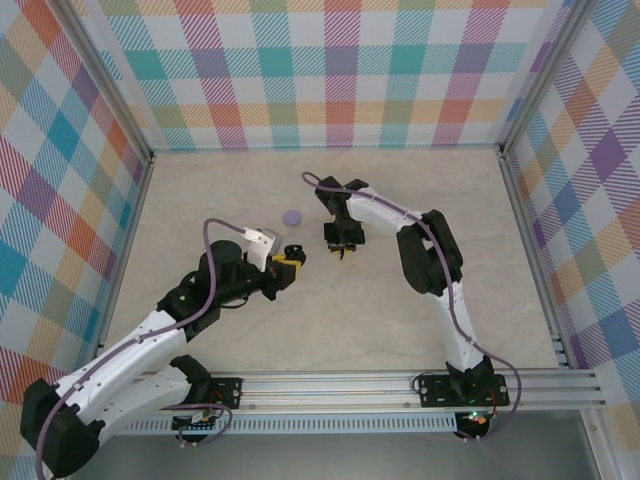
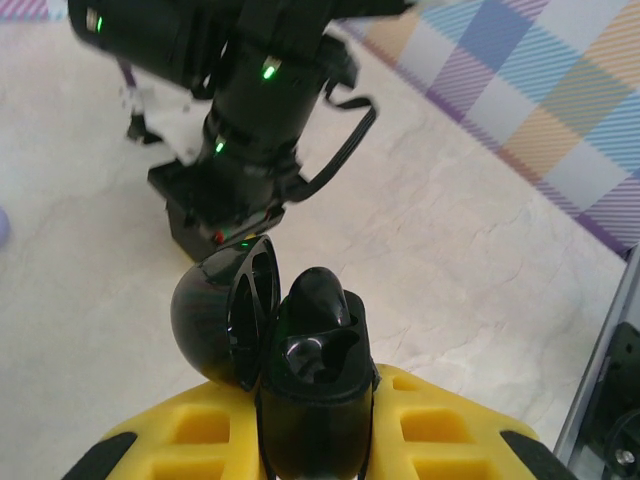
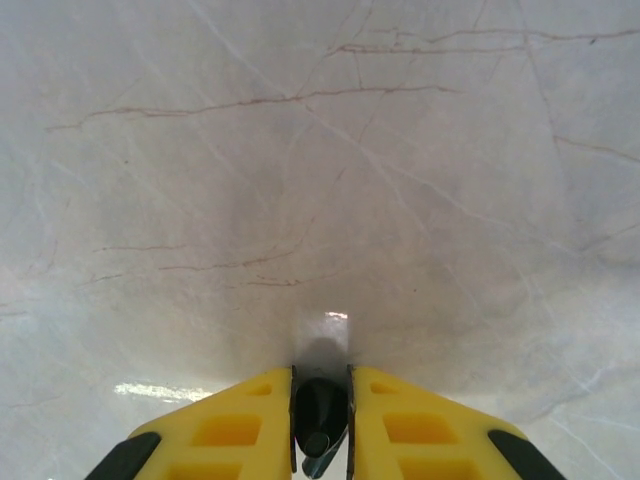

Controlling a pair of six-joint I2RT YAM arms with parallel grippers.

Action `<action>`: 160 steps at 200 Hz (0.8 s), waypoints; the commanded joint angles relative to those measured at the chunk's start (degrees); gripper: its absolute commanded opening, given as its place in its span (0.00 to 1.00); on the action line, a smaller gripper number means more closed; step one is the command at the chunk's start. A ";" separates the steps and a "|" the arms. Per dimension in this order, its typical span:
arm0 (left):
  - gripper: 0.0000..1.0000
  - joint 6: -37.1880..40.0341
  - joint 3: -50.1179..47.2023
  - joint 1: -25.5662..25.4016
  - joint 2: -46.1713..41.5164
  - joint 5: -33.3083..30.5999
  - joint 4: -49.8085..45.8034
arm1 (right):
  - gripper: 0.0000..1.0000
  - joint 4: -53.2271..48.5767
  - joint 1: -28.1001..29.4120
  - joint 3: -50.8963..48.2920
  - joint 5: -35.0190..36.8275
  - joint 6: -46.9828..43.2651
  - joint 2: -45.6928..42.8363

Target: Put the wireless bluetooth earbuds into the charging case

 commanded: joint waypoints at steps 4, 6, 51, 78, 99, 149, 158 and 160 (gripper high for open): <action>0.00 -2.22 1.52 0.49 0.75 -0.53 0.45 | 0.18 1.85 -0.19 -3.54 -2.43 -2.80 -2.24; 0.00 -2.24 1.50 0.55 0.76 -0.60 0.48 | 0.18 2.19 -0.18 -3.81 -2.62 -3.00 -2.39; 0.00 -3.39 1.02 2.35 2.23 -0.50 0.17 | 0.18 6.96 -0.71 -8.13 -3.43 -3.89 -5.78; 0.00 -3.59 0.60 3.48 3.07 -0.81 0.12 | 0.18 9.59 -1.28 -11.42 -2.61 -4.32 -9.51; 0.00 -3.83 0.51 3.93 4.60 -0.41 0.68 | 0.18 11.84 -1.85 -14.59 -2.24 -4.94 -13.35; 0.00 -4.22 0.97 4.29 9.06 0.69 3.27 | 0.18 16.94 -2.50 -21.64 -4.00 -6.50 -23.15; 0.00 -4.23 1.37 4.29 9.79 0.80 3.27 | 0.18 17.89 -2.49 -22.71 -4.45 -6.75 -25.05; 0.00 -4.19 1.46 4.29 10.03 0.97 3.23 | 0.18 18.13 -2.47 -22.97 -4.60 -6.86 -25.43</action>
